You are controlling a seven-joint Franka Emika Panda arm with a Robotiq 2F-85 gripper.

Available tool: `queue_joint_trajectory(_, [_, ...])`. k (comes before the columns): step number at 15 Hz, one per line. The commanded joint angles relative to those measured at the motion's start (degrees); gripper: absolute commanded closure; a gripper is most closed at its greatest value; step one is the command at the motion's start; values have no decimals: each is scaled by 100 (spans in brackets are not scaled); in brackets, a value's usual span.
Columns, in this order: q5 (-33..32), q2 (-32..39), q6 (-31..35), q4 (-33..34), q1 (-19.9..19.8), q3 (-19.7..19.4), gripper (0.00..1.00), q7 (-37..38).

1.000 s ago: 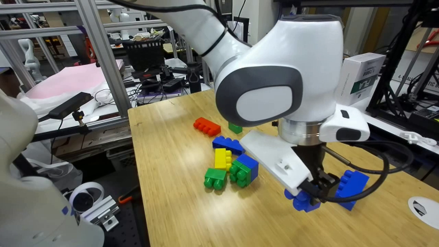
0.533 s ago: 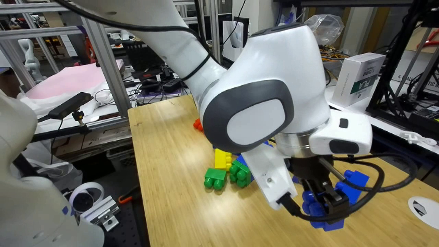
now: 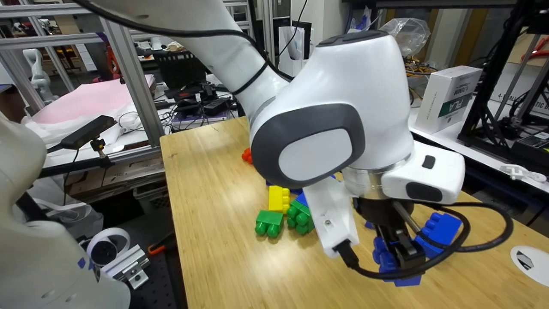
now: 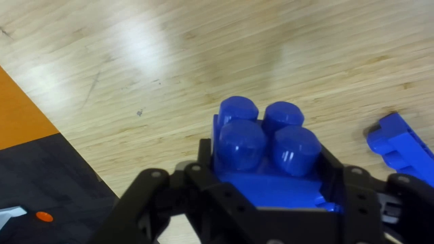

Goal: Separate the blue and green building blocks that are stacked together

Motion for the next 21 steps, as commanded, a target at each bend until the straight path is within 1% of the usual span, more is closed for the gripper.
queue_joint_trajectory(1, [875, -105, -324, 0, -161, 252, 55, -631])
queue_joint_trajectory(2, [1230, -92, -312, -17, -197, 342, 55, -903])
queue_joint_trajectory(6, [2039, 130, -18, -488, -51, 586, 55, -1258])
queue_joint_trajectory(9, [2727, 548, 193, -727, -41, 1034, 55, -1506])
queue_joint_trajectory(10, [2857, 660, 304, -736, -66, 1169, 55, -1557])
queue_joint_trajectory(14, [3091, 696, 590, -714, -84, 1374, 55, -1761])
queue_joint_trajectory(17, [2964, 710, 649, -711, -70, 1303, 55, -1782])
queue_joint_trajectory(21, [2554, 726, 734, -778, -1, 1070, 55, -1822])
